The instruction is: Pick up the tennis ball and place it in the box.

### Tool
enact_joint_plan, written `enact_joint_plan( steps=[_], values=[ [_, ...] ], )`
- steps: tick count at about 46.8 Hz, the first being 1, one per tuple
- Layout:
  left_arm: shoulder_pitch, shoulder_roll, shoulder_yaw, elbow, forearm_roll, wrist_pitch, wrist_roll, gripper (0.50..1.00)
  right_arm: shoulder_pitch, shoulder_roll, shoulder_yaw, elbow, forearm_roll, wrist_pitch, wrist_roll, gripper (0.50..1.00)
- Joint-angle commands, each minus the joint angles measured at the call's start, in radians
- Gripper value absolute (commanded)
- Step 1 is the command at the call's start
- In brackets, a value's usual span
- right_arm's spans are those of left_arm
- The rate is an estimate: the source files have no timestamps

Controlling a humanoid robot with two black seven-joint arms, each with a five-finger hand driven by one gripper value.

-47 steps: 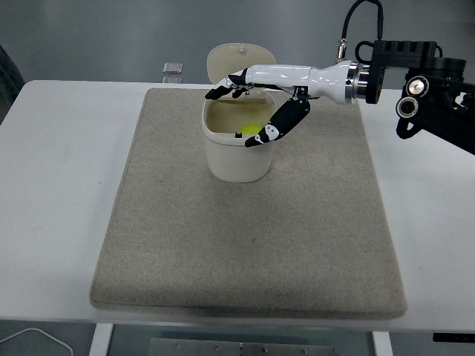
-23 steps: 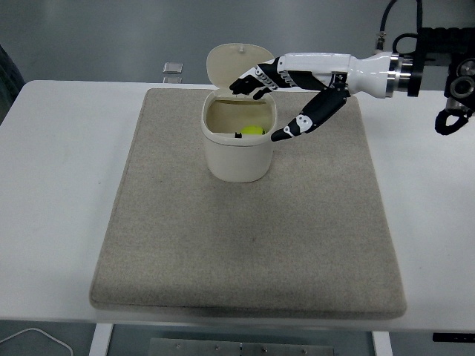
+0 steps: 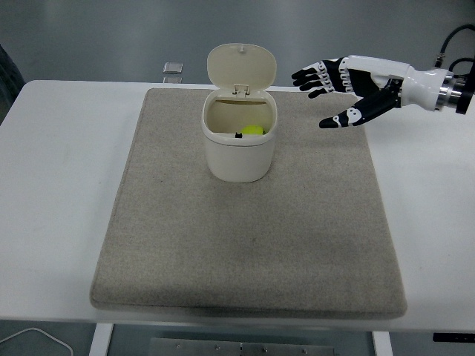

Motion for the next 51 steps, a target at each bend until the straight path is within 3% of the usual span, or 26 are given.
enact_joint_plan(
  steps=[1,9,18,28,40,51],
  values=[
    [0.0,0.0,-0.001,0.0,-0.001,0.0,0.0,0.992,-0.006,0.0,0.001,-0.045,0.08,-0.01,-0.025,0.897],
    [0.0,0.0,0.001,0.001,0.0,0.0,0.0,0.99,-0.022,0.01,0.002,-0.108,0.257,-0.064,-0.111,0.897],
    [0.0,0.0,-0.001,0.0,0.0,0.0,0.0,0.99,-0.043,0.024,0.001,-0.109,0.427,-0.142,-0.178,0.897],
    [0.0,0.0,0.001,0.0,0.0,0.0,0.0,0.992,-0.068,0.067,0.002,-0.114,0.603,-0.291,-0.243,0.897],
    [0.0,0.0,-0.001,0.0,0.0,0.0,0.0,0.992,-0.088,0.15,0.004,-0.165,0.8,-0.41,-0.251,0.897],
    [0.0,0.0,-0.001,0.0,-0.001,0.0,0.0,0.992,-0.094,0.162,0.004,-0.178,0.803,-0.42,-0.24,0.897]
  ],
)
